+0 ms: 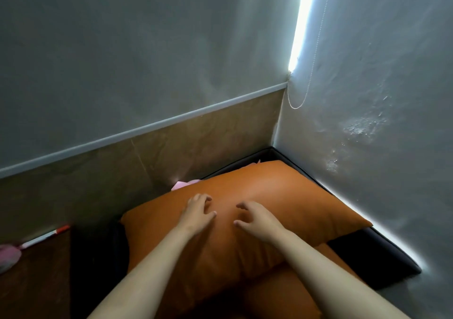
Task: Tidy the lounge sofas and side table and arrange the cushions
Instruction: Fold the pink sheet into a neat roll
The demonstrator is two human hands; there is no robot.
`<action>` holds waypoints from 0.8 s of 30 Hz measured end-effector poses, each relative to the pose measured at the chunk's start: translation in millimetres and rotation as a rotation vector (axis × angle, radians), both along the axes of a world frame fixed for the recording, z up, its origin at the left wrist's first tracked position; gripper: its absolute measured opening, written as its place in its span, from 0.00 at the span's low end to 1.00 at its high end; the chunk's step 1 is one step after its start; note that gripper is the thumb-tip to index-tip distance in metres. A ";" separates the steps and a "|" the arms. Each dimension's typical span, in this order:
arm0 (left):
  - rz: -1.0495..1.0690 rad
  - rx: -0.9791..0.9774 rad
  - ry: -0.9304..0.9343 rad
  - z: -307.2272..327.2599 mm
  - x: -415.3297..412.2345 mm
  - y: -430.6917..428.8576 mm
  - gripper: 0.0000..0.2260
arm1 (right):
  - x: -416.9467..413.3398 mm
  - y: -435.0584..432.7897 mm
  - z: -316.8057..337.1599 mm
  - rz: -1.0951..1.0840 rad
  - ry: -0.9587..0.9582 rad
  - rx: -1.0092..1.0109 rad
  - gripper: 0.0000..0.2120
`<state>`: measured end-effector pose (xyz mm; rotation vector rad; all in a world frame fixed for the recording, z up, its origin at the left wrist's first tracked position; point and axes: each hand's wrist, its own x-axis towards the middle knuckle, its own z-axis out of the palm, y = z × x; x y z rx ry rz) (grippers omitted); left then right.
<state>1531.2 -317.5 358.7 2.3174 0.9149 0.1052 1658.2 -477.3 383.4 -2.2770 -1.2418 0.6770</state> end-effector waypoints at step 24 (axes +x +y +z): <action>0.099 -0.107 0.143 -57.3 130.6 101.6 0.19 | 141.6 126.8 -59.9 0.063 -0.092 -0.093 0.23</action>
